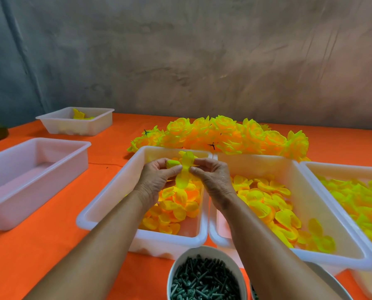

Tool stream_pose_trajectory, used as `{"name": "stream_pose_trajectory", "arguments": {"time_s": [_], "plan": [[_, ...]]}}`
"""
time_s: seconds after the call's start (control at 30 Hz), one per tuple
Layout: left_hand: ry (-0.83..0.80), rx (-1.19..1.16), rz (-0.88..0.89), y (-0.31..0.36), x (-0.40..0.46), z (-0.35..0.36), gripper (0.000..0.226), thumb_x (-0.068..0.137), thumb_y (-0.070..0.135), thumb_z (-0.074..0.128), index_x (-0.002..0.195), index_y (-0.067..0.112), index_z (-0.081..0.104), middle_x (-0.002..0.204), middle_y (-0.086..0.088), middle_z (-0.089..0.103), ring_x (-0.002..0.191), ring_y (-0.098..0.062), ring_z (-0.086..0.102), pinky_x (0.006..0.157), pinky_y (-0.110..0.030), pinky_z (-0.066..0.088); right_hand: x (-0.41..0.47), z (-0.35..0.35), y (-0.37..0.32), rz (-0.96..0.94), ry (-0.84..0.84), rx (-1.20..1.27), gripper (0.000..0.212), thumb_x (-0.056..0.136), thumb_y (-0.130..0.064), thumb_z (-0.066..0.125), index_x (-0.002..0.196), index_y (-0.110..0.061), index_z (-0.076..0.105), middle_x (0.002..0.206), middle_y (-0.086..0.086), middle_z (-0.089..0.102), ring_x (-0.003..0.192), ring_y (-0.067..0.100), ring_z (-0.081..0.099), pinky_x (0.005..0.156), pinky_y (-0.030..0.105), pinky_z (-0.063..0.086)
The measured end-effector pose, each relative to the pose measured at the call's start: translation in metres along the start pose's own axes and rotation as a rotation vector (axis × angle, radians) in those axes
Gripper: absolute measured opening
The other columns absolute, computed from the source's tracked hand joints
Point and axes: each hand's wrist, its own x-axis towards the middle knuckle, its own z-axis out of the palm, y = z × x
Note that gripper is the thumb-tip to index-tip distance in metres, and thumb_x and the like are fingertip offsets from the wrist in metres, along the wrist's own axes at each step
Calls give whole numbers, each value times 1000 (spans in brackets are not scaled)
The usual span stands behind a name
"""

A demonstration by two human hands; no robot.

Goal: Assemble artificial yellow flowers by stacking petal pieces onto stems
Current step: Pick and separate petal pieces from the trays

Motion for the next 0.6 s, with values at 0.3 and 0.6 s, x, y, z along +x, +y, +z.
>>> {"name": "stream_pose_trajectory", "arguments": {"time_s": [0.3, 0.6], "plan": [[134, 54, 94, -3, 1, -2, 11, 77, 3, 72, 75, 10, 65, 53, 6, 65, 48, -1, 60, 45, -14, 47, 0, 2, 1, -35, 108, -77, 13, 69, 2, 79, 76, -1, 69, 80, 17, 68, 76, 25, 64, 75, 38, 54], [177, 36, 80, -1, 2, -3, 18, 77, 16, 75, 72, 11, 58, 70, -7, 60, 63, -16, 55, 62, -29, 47, -2, 2, 1, -25, -2, -131, 10, 75, 0, 75, 77, -7, 69, 84, 17, 68, 80, 23, 62, 79, 38, 52]]}}
